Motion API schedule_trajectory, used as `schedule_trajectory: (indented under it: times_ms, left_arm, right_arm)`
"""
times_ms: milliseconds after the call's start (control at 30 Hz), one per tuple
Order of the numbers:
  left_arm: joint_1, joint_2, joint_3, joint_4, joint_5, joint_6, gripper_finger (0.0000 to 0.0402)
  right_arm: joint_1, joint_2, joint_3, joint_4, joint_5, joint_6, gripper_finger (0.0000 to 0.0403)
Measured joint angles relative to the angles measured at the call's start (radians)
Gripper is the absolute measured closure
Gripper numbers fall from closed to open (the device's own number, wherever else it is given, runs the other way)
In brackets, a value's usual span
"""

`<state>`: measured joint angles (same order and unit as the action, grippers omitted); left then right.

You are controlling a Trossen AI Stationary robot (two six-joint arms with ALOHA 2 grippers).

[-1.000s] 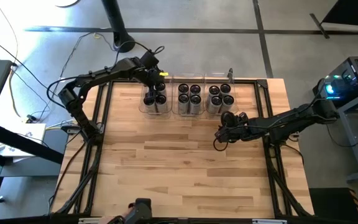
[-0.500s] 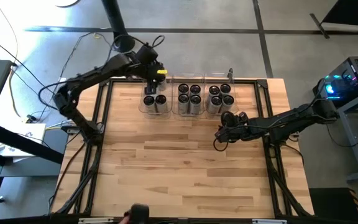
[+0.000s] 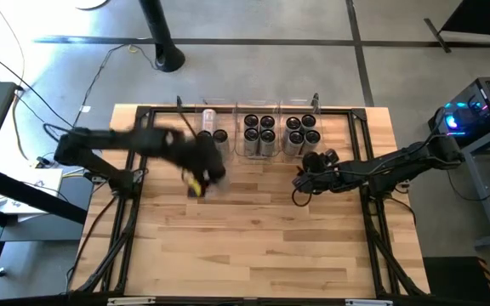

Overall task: Sort soda cans
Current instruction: Remove the white-yellow soda can from the top left transparent bin

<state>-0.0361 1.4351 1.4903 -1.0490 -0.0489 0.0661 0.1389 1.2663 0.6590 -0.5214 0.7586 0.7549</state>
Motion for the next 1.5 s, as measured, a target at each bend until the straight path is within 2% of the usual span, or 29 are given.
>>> schedule_trajectory:
  times_ms: [167,333,533,767,967,1033,1133,1167,1267,1367,1500]
  left_arm:
    - [-0.125,0.041,-0.243,0.297,-0.113,-0.146,0.0161]
    - [-0.138,0.093,-0.311,0.396,-0.132,-0.200,0.0161]
    - [-0.138,0.139,-0.308,0.399,-0.120,-0.195,0.0156]
    - [-0.138,0.137,-0.309,0.359,-0.084,-0.205,0.0070]
    - [-0.133,0.080,-0.176,0.195,-0.040,-0.240,0.0061]
    - [-0.133,0.058,-0.108,0.135,-0.058,-0.236,0.0061]
    - [-0.115,0.009,-0.035,0.093,-0.197,-0.213,0.0061]
    - [-0.091,-0.001,-0.023,0.083,-0.236,-0.199,0.0061]
    - [0.048,-0.016,-0.006,0.054,-0.260,-0.159,0.0061]
    - [0.268,-0.007,-0.004,0.057,-0.242,-0.143,0.0061]
    - [0.585,0.066,-0.006,0.078,-0.225,-0.163,0.0061]
  right_arm:
    - [0.023,0.000,0.000,0.042,0.006,-0.046,0.0155]
    - [0.065,0.000,0.000,0.068,0.027,-0.044,0.0155]
    - [0.093,0.000,0.001,0.104,0.044,-0.041,0.0155]
    - [0.099,0.000,0.001,0.109,0.044,-0.041,0.0155]
    - [0.099,0.000,0.001,0.110,0.045,-0.044,0.0155]
    - [0.099,0.000,0.001,0.126,0.058,-0.049,0.0155]
    - [0.096,0.000,0.001,0.156,0.102,-0.064,0.0155]
    - [0.091,0.000,0.001,0.173,0.117,-0.075,0.0155]
    - [0.051,0.000,0.001,0.224,0.123,-0.122,0.0155]
    - [-0.009,0.000,0.001,0.272,0.096,-0.183,0.0155]
    - [-0.089,0.000,0.001,0.304,0.075,-0.265,0.0155]
